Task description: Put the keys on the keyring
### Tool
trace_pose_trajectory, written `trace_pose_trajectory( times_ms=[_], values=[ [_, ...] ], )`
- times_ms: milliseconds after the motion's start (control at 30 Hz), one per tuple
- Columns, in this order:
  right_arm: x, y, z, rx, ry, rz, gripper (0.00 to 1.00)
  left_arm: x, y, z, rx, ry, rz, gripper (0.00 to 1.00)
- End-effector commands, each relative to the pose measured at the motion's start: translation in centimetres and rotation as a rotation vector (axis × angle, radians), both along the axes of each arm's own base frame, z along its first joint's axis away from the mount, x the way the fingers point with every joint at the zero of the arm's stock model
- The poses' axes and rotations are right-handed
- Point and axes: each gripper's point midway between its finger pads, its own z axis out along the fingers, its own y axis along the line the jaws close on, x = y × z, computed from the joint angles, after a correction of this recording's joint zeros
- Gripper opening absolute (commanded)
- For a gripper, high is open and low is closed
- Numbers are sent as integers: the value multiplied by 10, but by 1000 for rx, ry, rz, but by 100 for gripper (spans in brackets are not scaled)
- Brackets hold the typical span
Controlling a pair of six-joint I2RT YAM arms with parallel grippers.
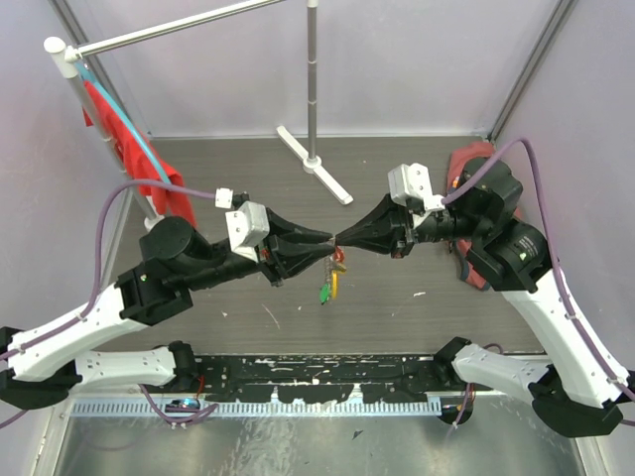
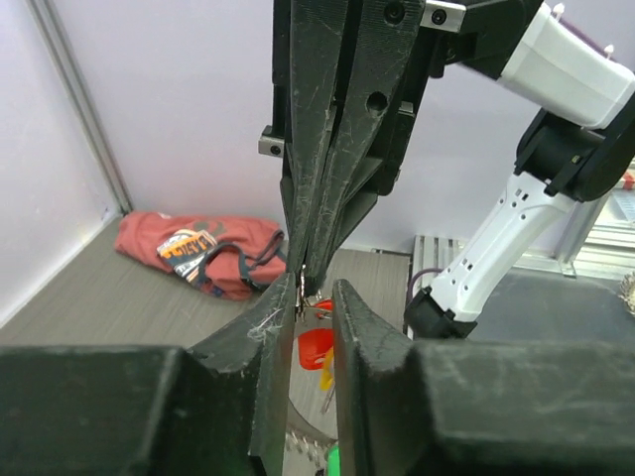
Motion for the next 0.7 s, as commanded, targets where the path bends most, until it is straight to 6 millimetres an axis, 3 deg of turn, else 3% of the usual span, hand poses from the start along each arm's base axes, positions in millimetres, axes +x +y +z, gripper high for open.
trace_pose_trajectory(
  times_ms=[0, 167, 333, 667],
  values=[
    [7, -5, 9, -12, -53, -62, 1, 4, 13, 7, 48, -36, 51, 31],
    [22, -8, -8, -78, -45, -130, 0, 11, 21, -2, 169, -50, 96, 41],
    [35, -8, -22, -140, -23, -182, 1, 19, 16, -24, 340, -37, 111, 48],
    [35, -9, -30, -162, -16, -177, 1, 28, 10, -50, 482, -47, 124, 40]
  ],
)
